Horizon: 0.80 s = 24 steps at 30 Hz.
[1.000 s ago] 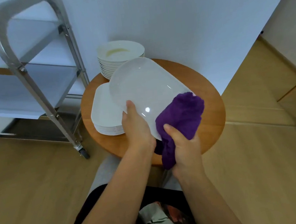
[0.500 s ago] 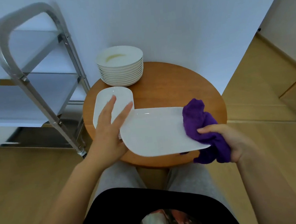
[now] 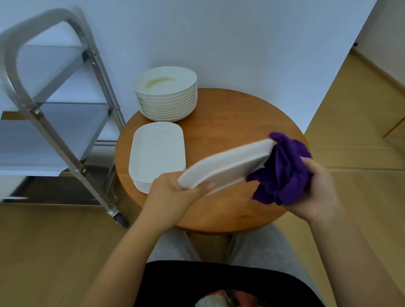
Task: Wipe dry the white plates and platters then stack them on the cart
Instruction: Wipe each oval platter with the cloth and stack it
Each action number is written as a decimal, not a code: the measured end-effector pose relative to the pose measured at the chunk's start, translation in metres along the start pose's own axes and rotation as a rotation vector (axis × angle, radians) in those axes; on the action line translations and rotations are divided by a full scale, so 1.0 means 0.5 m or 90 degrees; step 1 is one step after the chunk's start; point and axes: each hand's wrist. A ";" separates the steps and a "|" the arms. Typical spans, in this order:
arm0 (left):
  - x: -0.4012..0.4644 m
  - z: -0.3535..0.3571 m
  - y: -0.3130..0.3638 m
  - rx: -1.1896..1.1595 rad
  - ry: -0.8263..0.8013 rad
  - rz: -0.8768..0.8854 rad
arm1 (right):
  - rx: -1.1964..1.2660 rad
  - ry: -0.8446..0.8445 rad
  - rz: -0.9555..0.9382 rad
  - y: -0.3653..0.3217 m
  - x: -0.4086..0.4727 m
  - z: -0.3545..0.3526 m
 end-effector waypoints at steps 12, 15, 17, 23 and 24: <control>-0.010 0.070 0.007 -0.422 -0.100 -0.117 | -0.560 -0.073 -0.320 0.087 0.005 0.093; -0.007 0.073 0.009 -0.463 -0.029 -0.144 | -0.573 -0.167 -0.297 0.135 -0.023 0.136; -0.007 0.073 0.001 -0.514 -0.027 -0.205 | -0.614 -0.224 -0.316 0.165 -0.045 0.153; -0.004 0.059 0.007 -0.619 0.056 -0.265 | -0.566 -0.306 -0.356 0.198 -0.082 0.147; -0.001 0.052 0.010 -0.635 0.067 -0.267 | -0.572 -0.321 -0.421 0.197 -0.083 0.137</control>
Point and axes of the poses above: each hand's wrist, its own x-axis towards the middle knuckle, its own z-axis out of the palm, y = z × x, and after that the axes turned 10 degrees about -z, right-handed
